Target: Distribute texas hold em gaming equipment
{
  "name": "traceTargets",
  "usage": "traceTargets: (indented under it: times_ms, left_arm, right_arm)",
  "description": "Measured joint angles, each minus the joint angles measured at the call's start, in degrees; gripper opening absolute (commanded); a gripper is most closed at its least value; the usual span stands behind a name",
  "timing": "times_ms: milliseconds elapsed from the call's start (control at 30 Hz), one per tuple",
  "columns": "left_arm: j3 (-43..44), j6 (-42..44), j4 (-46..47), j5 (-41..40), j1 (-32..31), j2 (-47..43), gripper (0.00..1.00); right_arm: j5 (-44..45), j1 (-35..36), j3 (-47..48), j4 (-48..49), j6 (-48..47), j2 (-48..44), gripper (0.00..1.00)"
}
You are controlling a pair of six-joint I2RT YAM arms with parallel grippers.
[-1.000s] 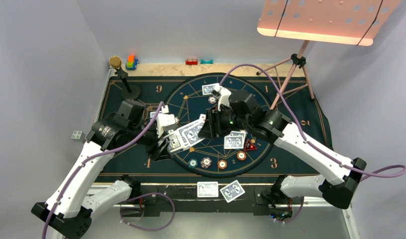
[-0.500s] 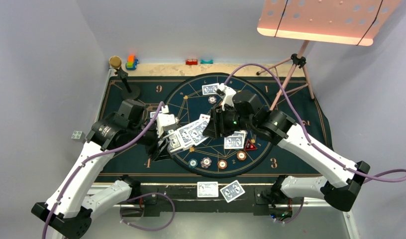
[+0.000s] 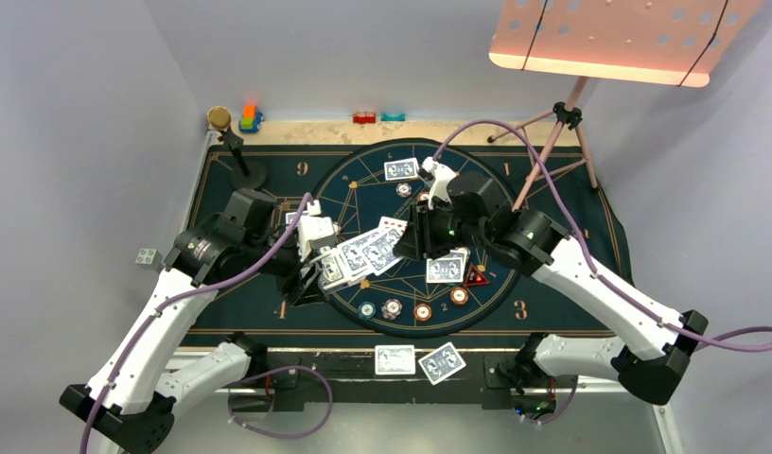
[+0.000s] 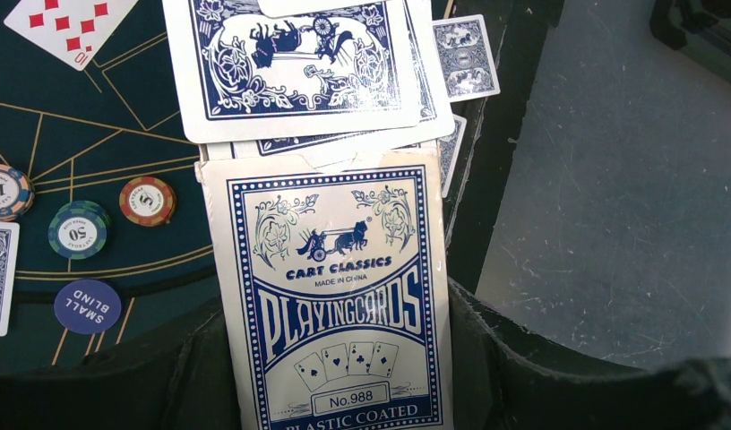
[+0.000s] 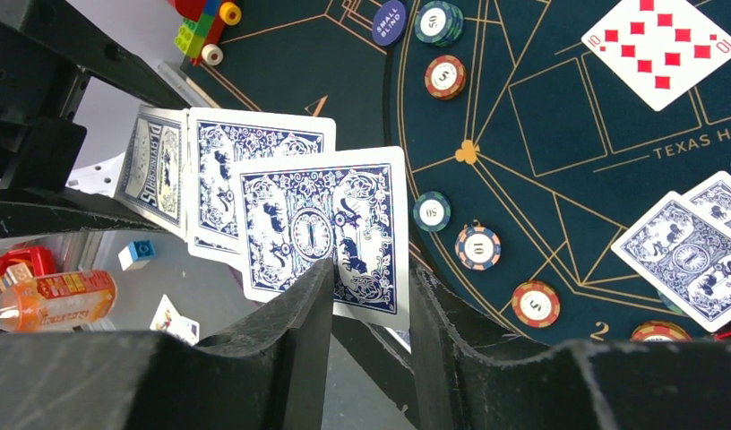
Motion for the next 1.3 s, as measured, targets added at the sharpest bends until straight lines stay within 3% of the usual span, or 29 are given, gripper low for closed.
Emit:
traceTargets:
  times_ms: [700,900,1000,1133,1300]
  left_arm:
    - [0.0,0.0,0.0,0.1,0.0,0.0,0.0]
    - [0.0,0.0,0.0,0.1,0.0,0.0,0.0]
    - [0.0,0.0,0.0,0.1,0.0,0.0,0.0]
    - [0.0,0.0,0.0,0.1,0.0,0.0,0.0]
    - [0.2,0.0,0.0,0.1,0.0,0.0,0.0]
  right_arm:
    - [2.7,-0.9,3.3,-3.0,-0.3,-1.8,0.32]
    - [3.0,-1.0,3.5,-3.5,0.1,-1.7,0.72]
    - [3.0,-1.3,3.4,-3.7,0.7,-1.6,0.85]
    - [3.3,-1.9,1.8,-2.6,2.4,-2.7,0.95]
    - [0.5,-3.1,-2.6,2.5,5.3,-5.2,0.97]
